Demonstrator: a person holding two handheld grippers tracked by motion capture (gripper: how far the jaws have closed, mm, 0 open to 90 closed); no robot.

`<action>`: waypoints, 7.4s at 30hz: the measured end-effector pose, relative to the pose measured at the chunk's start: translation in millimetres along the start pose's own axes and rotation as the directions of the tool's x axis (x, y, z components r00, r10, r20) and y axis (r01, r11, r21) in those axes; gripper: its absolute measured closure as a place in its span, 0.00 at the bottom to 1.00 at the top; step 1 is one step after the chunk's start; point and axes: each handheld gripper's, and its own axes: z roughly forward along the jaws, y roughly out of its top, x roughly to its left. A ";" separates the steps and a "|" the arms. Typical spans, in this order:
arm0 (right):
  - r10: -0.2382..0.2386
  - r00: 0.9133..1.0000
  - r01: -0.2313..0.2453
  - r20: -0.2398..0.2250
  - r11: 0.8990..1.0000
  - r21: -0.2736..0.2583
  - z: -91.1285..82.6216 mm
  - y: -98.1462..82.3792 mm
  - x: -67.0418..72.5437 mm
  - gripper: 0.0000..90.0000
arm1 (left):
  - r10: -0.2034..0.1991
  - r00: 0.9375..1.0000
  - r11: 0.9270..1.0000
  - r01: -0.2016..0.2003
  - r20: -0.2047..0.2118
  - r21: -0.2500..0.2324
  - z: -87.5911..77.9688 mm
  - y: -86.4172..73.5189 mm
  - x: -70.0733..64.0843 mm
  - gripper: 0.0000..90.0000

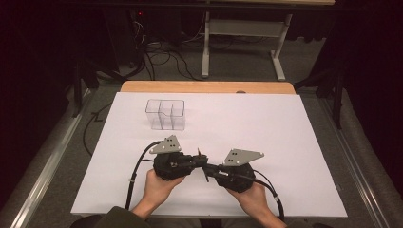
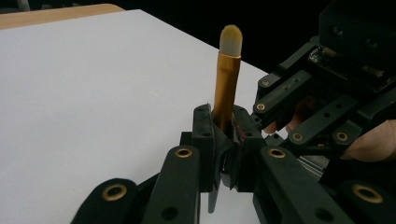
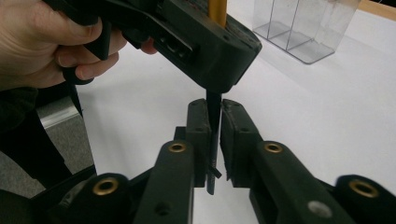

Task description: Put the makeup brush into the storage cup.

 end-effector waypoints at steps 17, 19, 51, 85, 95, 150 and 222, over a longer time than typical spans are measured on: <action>0.012 1.000 -0.012 -0.001 0.999 -0.044 -4.1 -3.2 -6.2 0.45 | -0.004 1.000 1.000 0.003 -0.020 -0.024 -6.6 7.5 2.9 0.91; 0.015 1.000 -0.015 0.004 0.998 -0.058 -6.3 -3.5 -7.4 0.42 | 0.000 1.000 1.000 -0.001 -0.022 -0.024 -7.6 8.1 3.2 0.91; 0.050 0.995 -0.036 0.087 0.987 -0.156 -54.5 -8.1 -31.4 0.24 | 0.020 0.999 0.999 -0.021 -0.040 -0.028 -12.5 9.7 4.9 0.91; 0.128 0.962 -0.078 0.242 0.975 -0.206 -101.0 -41.4 -70.4 0.25 | 0.032 0.998 0.999 -0.033 -0.055 -0.023 -13.4 9.0 5.4 0.91; 0.195 0.933 -0.116 0.301 0.958 -0.263 -114.2 -61.6 -85.5 0.25 | 0.040 0.996 0.998 -0.043 -0.074 -0.035 -18.0 11.5 5.8 0.91; 0.263 0.897 -0.183 0.356 0.952 -0.244 -107.2 -91.5 -97.8 0.19 | 0.063 0.960 0.977 -0.115 -0.273 -0.178 -35.2 99.4 48.5 0.91; 0.252 0.903 -0.184 0.348 0.959 -0.217 -104.5 -91.5 -98.2 0.19 | 0.028 0.867 0.950 -0.178 -0.498 -0.258 23.5 161.8 107.8 0.91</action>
